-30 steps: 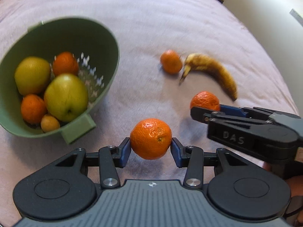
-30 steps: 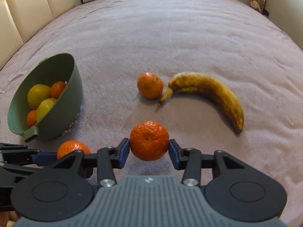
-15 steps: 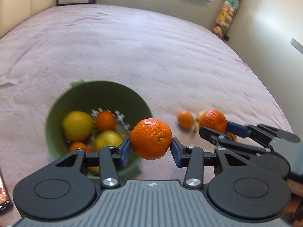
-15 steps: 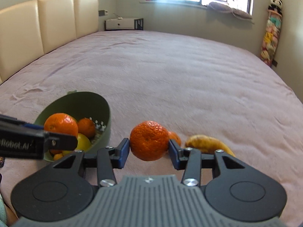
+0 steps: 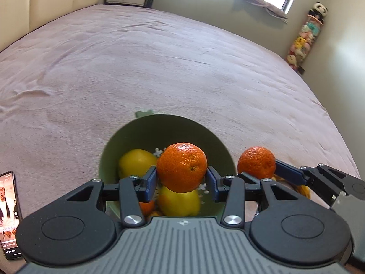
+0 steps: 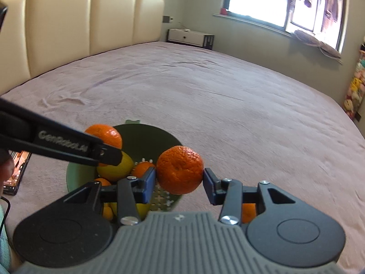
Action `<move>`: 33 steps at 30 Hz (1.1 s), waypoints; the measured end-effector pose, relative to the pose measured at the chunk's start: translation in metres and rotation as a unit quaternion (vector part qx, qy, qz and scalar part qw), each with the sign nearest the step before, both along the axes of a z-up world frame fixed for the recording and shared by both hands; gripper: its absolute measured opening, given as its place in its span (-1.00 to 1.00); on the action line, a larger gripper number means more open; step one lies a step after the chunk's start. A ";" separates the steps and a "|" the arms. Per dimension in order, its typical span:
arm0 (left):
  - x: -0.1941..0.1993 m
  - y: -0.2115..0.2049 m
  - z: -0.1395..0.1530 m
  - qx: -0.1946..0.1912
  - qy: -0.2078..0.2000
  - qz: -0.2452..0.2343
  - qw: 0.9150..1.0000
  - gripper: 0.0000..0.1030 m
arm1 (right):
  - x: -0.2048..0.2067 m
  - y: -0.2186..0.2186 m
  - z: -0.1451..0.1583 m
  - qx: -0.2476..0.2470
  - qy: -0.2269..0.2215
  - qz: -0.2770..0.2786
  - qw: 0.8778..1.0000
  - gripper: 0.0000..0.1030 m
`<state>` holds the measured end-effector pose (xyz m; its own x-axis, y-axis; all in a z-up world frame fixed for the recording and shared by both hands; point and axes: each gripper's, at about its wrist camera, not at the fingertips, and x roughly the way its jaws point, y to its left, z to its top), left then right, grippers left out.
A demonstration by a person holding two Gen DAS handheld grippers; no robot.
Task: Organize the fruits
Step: 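Lower both tangerines into the colander and open both tools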
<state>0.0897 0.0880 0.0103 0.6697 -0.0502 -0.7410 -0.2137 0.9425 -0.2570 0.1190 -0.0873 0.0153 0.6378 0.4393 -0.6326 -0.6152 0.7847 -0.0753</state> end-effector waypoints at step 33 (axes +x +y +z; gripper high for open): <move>0.035 0.029 -0.063 -0.059 0.074 0.014 0.995 0.01 | 0.026 0.058 -0.065 -0.119 0.008 0.050 0.992 -0.17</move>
